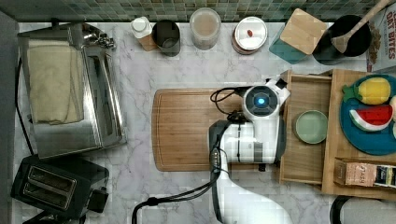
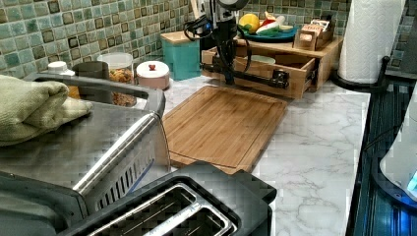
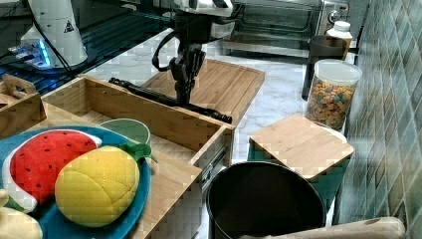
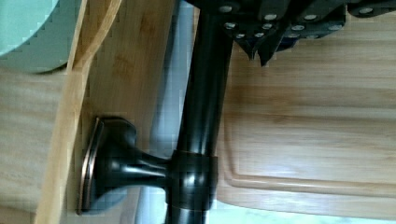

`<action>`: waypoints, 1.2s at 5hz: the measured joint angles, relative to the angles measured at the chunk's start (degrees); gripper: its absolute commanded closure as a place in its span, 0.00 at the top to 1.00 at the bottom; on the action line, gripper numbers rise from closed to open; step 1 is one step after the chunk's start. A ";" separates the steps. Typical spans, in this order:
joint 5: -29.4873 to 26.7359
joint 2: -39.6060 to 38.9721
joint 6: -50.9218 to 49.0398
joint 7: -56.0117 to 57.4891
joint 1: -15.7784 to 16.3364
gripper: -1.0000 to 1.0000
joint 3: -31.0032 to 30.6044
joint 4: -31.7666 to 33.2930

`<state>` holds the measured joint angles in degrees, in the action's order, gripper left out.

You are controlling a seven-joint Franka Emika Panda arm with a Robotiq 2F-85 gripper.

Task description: Close the drawer.

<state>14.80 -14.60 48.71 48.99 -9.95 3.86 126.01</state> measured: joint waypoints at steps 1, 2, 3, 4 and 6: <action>-1.04 -0.07 0.87 4.62 -2.61 0.00 0.14 0.00; -1.13 -0.07 2.69 8.48 -4.78 0.00 1.16 0.00; -2.50 -0.10 4.08 8.64 -7.34 0.00 1.79 0.00; -3.85 -0.78 4.98 9.60 -8.52 0.00 2.41 -0.56; -3.81 -2.71 3.92 14.41 -8.98 0.00 4.10 -3.25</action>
<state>10.99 -17.32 52.62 63.39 -18.93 7.96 122.76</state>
